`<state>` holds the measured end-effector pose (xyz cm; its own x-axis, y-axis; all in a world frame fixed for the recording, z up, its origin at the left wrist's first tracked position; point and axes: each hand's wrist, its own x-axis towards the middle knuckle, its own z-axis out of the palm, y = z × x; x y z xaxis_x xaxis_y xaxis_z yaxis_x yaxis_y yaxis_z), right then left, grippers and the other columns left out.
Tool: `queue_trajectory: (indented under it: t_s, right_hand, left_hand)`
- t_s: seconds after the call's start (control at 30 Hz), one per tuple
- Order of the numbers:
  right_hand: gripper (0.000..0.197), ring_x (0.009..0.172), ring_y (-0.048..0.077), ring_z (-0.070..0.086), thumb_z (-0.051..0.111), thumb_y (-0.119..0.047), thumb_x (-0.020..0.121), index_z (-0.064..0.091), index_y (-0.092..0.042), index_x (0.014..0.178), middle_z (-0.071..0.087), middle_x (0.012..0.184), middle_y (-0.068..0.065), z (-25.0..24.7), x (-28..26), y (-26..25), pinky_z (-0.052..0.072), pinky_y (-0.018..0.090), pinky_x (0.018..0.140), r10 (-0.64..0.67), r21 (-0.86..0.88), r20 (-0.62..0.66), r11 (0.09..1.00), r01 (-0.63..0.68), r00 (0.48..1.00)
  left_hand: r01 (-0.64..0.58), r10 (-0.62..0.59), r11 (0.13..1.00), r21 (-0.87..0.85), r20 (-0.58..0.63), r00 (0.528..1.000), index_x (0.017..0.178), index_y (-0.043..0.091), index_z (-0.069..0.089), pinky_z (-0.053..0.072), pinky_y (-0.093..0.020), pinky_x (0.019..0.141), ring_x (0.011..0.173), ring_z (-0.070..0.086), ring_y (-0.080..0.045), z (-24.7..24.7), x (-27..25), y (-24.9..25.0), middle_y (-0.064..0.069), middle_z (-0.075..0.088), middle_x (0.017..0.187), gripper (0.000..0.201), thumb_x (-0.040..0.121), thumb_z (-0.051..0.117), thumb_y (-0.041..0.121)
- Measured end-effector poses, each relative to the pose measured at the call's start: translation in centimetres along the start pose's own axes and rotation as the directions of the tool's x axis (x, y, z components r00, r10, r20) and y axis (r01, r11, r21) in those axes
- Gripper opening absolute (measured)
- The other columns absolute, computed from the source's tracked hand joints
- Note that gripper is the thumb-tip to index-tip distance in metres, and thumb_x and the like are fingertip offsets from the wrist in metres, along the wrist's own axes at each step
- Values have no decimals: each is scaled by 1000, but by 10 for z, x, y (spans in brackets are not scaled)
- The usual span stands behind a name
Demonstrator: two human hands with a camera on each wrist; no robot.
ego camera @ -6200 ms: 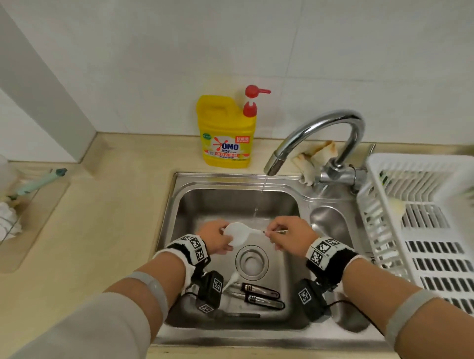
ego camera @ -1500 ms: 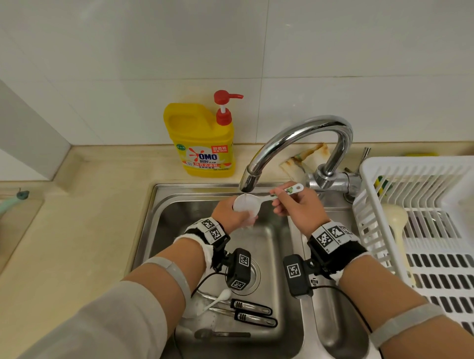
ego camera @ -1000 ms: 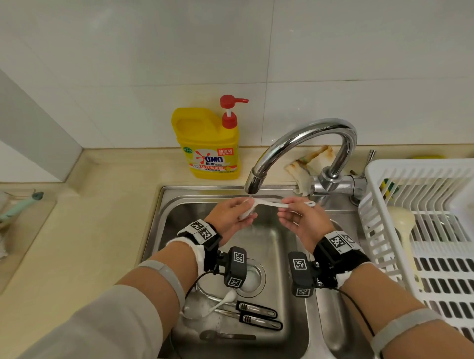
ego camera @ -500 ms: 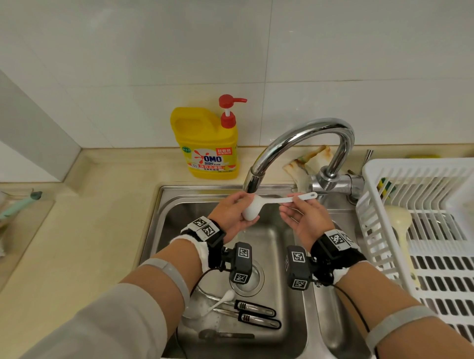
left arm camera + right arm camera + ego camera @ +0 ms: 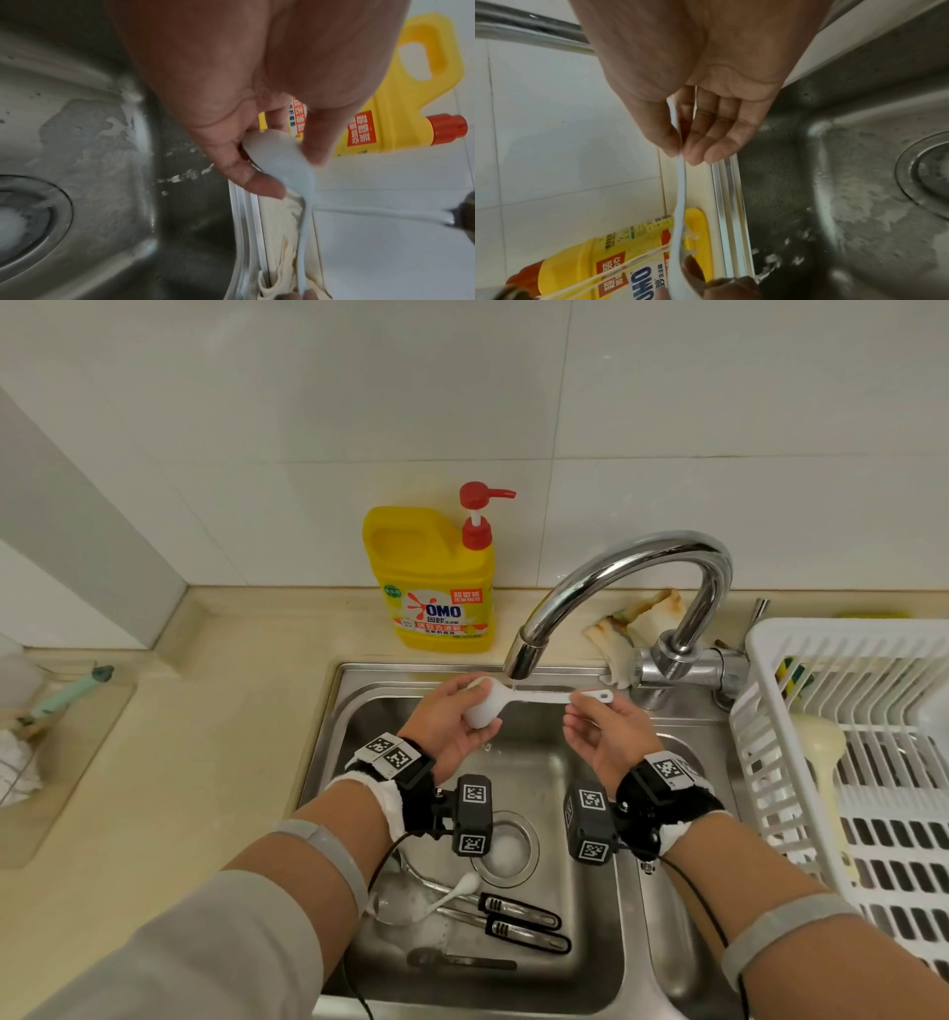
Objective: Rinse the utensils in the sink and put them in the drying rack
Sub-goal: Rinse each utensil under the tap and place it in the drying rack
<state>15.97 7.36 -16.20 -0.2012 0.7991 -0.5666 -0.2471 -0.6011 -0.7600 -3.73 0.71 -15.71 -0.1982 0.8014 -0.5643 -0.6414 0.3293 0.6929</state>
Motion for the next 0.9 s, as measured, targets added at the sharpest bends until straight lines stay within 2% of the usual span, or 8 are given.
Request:
queue_trajectory:
  t_s: [0.13,0.23,0.4,0.5,0.6,0.7,0.8,0.9]
  right_hand:
    - [4,62,14,64,67,-9,93,64,-10,91,67,73,7,18,3,8,57,27,62,0,-47,15,999,1,1000]
    - [5,61,15,63,71,-9,89,67,-10,86,68,72,8,39,2,14,56,28,62,30,-59,41,998,-28,999]
    - [9,64,13,65,76,-10,85,70,-8,92,70,75,7,59,-2,19,57,25,63,113,-75,123,992,-105,986]
    - [10,68,15,68,73,-15,89,68,-7,92,72,78,9,64,-4,24,58,26,65,110,-88,128,991,-99,986]
    - [12,65,17,68,66,-20,95,64,-8,90,73,78,10,66,-5,25,57,28,62,101,-79,99,993,-93,990]
    - [18,62,18,66,61,-25,98,63,-9,93,73,73,9,65,-5,24,56,29,61,109,-78,81,992,-103,991]
    - [19,60,17,66,63,-27,97,65,-9,101,73,71,8,63,-7,19,56,28,58,132,-49,82,991,-128,988]
    - [12,60,15,66,68,-23,93,68,-12,99,72,73,8,58,-5,12,56,27,59,106,-6,66,994,-106,992]
  left_hand:
    - [-43,43,999,7,-62,997,123,11,61,57,-31,67,98,63,-25,-18,-6,7,-14,63,117,27,96,63,16]
    - [-68,68,998,10,-96,993,116,14,64,57,-31,65,100,61,-27,-27,-10,12,-13,64,115,21,95,64,17]
    - [-105,104,994,7,-182,978,105,16,69,55,-29,59,97,62,-27,-45,-14,19,-13,66,111,14,91,70,18]
    - [-118,116,993,5,-234,965,105,15,68,53,-27,55,96,63,-28,-55,-16,20,-13,68,110,19,87,73,19]
    - [-122,114,992,-14,-267,957,113,10,65,49,-25,49,91,64,-28,-62,-15,22,-16,67,111,31,85,75,20]
    - [-126,120,992,-8,-248,961,110,11,65,45,-22,45,83,65,-24,-62,-14,23,-14,68,105,26,87,74,20]
    - [-138,142,990,36,-223,964,115,13,65,47,-23,50,82,65,-20,-56,-13,21,-9,68,103,27,90,71,21]
    - [-141,151,987,71,-161,975,126,13,62,52,-27,61,95,63,-24,-50,-10,16,-13,65,117,36,91,69,20]
